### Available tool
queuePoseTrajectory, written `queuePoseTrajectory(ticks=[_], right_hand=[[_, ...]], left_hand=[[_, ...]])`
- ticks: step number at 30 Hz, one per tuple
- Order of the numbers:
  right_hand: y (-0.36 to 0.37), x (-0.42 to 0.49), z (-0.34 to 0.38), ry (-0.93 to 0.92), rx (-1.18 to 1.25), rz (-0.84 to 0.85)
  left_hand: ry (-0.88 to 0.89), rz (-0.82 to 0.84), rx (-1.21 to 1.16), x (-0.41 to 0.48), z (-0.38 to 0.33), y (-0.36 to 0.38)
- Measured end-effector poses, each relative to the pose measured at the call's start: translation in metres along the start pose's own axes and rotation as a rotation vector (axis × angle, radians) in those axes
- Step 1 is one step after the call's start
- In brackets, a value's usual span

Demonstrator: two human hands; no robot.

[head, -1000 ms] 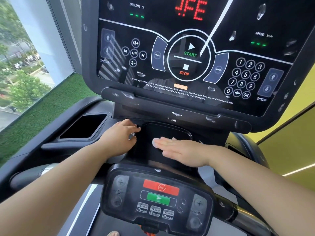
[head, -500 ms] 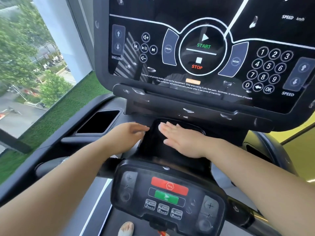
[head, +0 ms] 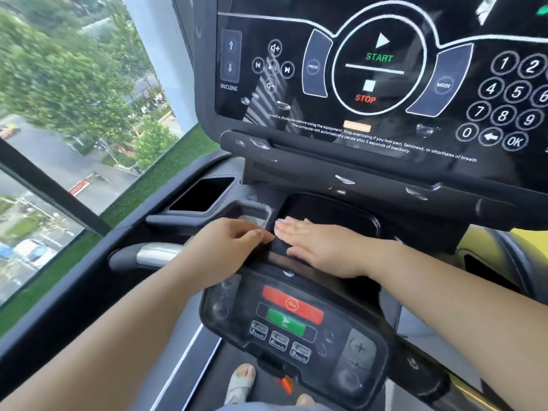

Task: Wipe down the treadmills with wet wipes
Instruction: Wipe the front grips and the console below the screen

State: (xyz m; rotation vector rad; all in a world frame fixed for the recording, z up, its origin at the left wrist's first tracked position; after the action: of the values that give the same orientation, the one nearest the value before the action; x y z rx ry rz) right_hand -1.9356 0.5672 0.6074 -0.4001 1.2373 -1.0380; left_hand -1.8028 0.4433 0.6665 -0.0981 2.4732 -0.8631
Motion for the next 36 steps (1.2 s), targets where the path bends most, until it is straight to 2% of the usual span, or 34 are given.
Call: queuePoseTrajectory(ticks=[5, 8, 10, 11, 14, 15, 20, 25, 28, 32, 34, 36], right_hand=[[-0.013, 0.005, -0.016, 0.056, 0.006, -0.070], [-0.002, 0.003, -0.003, -0.033, -0.063, -0.006], [-0.002, -0.003, -0.002, -0.111, 0.000, -0.013], [-0.004, -0.006, -0.003, -0.123, 0.048, -0.073], [-0.010, -0.005, -0.006, -0.137, 0.117, -0.464], [-0.011, -0.001, -0.004, -0.102, 0.126, -0.512], [-0.013, 0.016, 0.000, 0.004, 0.115, -0.397], [-0.015, 0.022, -0.014, 0.044, 0.157, -0.497], [-0.012, 0.027, -0.002, -0.030, 0.149, -0.476], [-0.007, 0.014, 0.011, -0.349, 0.076, -0.390], [-0.012, 0.013, 0.004, -0.371, 0.043, -0.346], [-0.019, 0.018, -0.005, -0.337, 0.065, -0.409]], left_hand=[[-0.058, -0.083, -0.065, -0.003, -0.002, 0.002], [-0.082, -0.098, -0.074, -0.005, -0.003, 0.004], [-0.095, -0.096, -0.077, -0.006, -0.003, 0.005], [-0.100, -0.094, -0.081, -0.006, -0.002, 0.005], [-0.086, -0.098, -0.104, -0.007, -0.001, 0.005], [-0.083, -0.100, -0.110, -0.007, -0.002, 0.005], [-0.082, -0.106, -0.118, -0.007, -0.002, 0.005], [-0.089, -0.113, -0.108, -0.007, -0.002, 0.006], [-0.092, -0.120, -0.121, -0.007, -0.003, 0.006], [-0.100, -0.130, -0.124, -0.007, -0.003, 0.007], [-0.115, -0.146, -0.118, -0.007, -0.003, 0.006], [-0.127, -0.154, -0.099, -0.007, -0.004, 0.006]])
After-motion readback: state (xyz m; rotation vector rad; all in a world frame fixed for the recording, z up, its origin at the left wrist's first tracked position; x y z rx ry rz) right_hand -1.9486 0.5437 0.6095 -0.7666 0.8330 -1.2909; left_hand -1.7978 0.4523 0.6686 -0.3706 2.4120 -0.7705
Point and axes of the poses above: each hand's wrist, its own x-axis towards the middle knuckle, its own y-axis out of the palm, z = x × y, the point moved 2 cm from there along x, towards the middle knuckle, and after that the axes turned 15 degrees about z, right-handed, at the moved point
